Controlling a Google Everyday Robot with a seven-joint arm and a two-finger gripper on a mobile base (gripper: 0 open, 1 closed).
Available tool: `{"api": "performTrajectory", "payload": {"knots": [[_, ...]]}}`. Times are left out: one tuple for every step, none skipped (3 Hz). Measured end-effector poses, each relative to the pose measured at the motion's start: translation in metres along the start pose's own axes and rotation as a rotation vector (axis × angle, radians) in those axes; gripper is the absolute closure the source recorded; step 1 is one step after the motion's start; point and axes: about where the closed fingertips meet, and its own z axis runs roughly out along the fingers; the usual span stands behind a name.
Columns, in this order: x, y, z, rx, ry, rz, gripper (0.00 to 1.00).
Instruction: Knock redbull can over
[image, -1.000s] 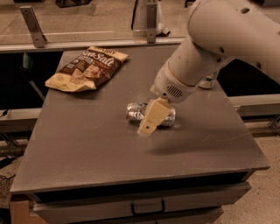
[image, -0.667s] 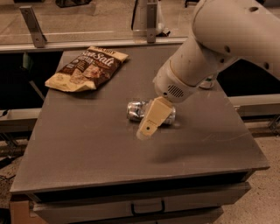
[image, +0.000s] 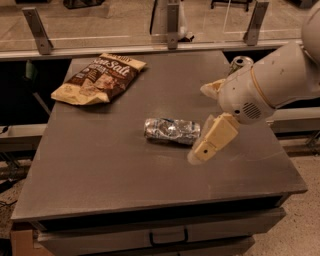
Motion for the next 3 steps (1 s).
{"api": "performTrajectory", "payload": {"knots": [[0.024,0.007,-0.053,0.019,-0.107,-0.007,0.0],[0.036,0.024,-0.113,0.049,-0.188,-0.091,0.0],[0.036,0.024,-0.113,0.049,-0.188,-0.09,0.0]]}}
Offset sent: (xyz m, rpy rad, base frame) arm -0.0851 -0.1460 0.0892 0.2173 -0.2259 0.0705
